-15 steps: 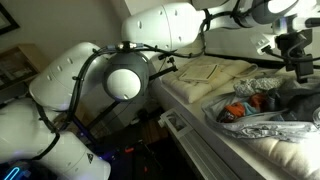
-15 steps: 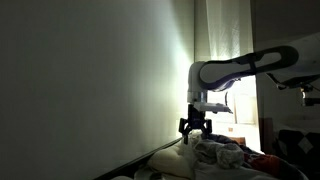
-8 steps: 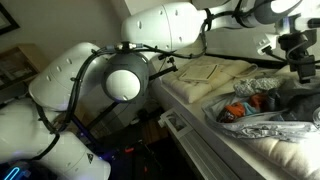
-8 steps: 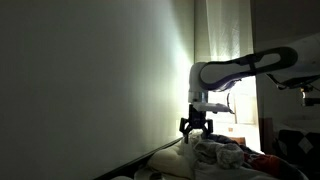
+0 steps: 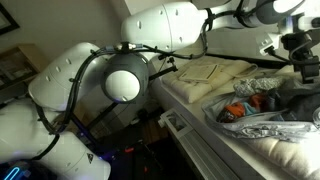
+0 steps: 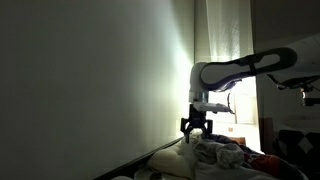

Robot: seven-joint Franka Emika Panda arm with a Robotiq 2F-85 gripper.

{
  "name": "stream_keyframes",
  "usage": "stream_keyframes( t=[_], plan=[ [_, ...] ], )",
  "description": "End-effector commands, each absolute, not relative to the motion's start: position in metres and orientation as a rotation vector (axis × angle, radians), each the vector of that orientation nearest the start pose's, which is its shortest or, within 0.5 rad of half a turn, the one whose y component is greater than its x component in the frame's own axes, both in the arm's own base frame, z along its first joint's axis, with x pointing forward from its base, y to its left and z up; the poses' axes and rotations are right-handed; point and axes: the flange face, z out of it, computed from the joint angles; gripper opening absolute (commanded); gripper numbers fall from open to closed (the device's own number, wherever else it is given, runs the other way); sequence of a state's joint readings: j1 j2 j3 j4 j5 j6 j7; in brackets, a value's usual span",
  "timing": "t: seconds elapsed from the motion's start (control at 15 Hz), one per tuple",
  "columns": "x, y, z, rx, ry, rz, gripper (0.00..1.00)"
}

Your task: Close the bag

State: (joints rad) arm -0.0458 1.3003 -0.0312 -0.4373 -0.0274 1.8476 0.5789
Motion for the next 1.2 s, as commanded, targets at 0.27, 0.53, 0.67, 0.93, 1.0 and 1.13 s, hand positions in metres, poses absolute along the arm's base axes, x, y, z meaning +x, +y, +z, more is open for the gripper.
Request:
stream_keyframes(
  t=[0.27, 0.53, 0.67, 0.93, 1.0, 1.13],
  plan=[
    [0.820, -0.048, 0.265, -2.999, 0.988, -0.251, 0.27],
    [0.821, -0.046, 0.267, -3.007, 0.989, -0.263, 0.02],
    [0.821, -0.045, 0.269, -3.001, 0.988, -0.272, 0.01],
    [0.825, -0.042, 0.289, -2.982, 0.974, -0.344, 0.06],
    [0.827, -0.040, 0.298, -2.976, 0.970, -0.383, 0.07],
    [0.830, -0.037, 0.319, -2.948, 0.950, -0.464, 0.05]
  ],
)
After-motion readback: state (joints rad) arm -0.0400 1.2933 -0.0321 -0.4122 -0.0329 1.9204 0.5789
